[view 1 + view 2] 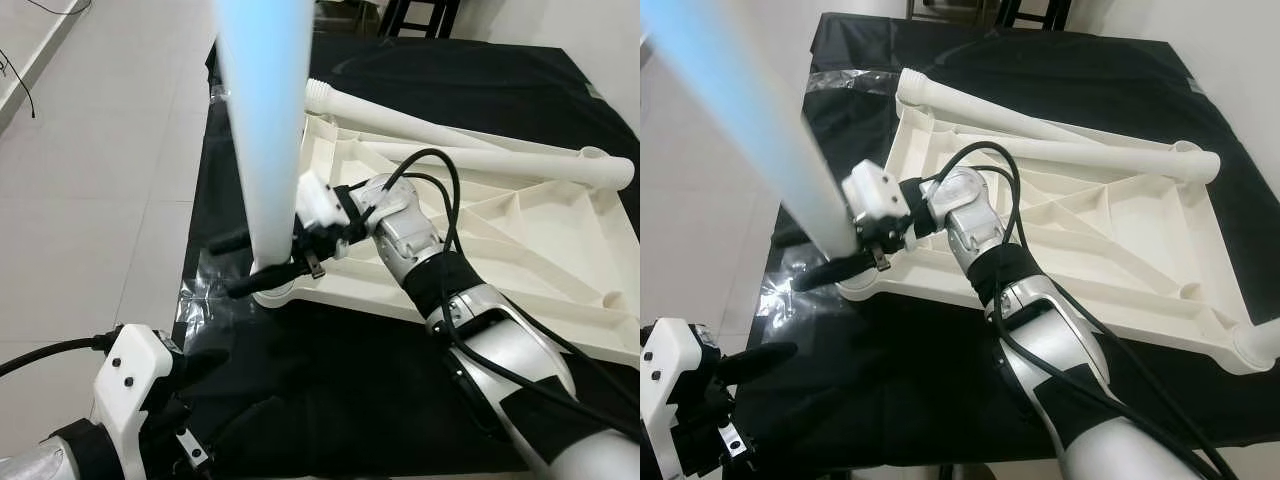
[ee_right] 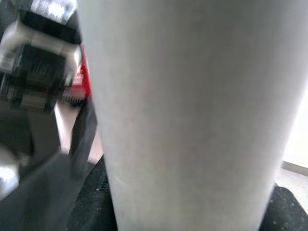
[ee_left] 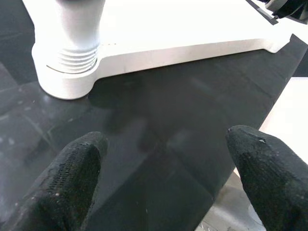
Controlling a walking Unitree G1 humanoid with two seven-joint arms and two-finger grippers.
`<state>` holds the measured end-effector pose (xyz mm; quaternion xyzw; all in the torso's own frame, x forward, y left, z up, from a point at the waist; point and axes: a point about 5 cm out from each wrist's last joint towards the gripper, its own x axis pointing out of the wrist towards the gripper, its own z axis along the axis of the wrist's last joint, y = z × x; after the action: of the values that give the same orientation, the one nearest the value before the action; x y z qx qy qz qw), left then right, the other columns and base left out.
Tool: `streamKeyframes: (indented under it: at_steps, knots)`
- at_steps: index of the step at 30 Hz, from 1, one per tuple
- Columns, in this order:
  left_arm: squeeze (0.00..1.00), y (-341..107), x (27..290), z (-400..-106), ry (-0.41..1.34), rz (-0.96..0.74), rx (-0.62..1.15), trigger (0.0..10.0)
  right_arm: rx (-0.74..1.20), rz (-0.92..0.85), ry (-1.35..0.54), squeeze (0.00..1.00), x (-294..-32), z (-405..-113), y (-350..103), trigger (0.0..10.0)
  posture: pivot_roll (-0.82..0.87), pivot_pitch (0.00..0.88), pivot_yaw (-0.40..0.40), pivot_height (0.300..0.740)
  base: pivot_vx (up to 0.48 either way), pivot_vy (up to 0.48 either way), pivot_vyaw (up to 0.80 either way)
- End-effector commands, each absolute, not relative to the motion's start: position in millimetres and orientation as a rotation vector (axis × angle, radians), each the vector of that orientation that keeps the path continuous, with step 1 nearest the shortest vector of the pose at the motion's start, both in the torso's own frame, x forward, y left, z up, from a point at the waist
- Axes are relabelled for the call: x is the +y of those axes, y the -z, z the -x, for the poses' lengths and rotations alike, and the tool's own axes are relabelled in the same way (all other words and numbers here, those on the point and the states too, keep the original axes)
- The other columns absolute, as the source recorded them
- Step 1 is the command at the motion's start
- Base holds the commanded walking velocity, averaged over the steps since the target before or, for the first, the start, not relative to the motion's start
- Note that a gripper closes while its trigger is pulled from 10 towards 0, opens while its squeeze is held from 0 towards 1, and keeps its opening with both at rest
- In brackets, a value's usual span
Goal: Building children table
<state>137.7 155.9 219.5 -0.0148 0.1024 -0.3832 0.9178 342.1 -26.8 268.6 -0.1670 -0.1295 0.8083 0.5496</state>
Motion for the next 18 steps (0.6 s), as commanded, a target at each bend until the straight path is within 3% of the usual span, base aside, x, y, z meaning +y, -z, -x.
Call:
streamKeyframes:
  at_steps: [1, 10, 18]
  knots:
    - [0.00, -219.3, 151.1, -132.6, 0.821, 0.024, 0.224, 10.0, -0.133, 0.323, -1.911, 0.00, -34.2, -345.4, -238.7, 10.0, 0.18, 0.356, -0.116, 0.740, 0.000, 0.000, 0.00]
    - [0.00, -219.5, 150.6, -132.7, 0.822, 0.025, 0.219, 10.0, -0.144, 0.156, -1.797, 0.00, -35.7, -346.6, -222.1, 10.0, 0.17, 0.348, -0.115, 0.740, 0.000, 0.000, 0.00]
    - [0.00, -220.4, 150.7, -133.3, 0.822, 0.023, 0.217, 10.0, -0.140, 0.168, -1.801, 0.00, -39.0, -339.7, -206.8, 10.0, 0.17, 0.355, -0.110, 0.740, 0.000, 0.000, 0.00]
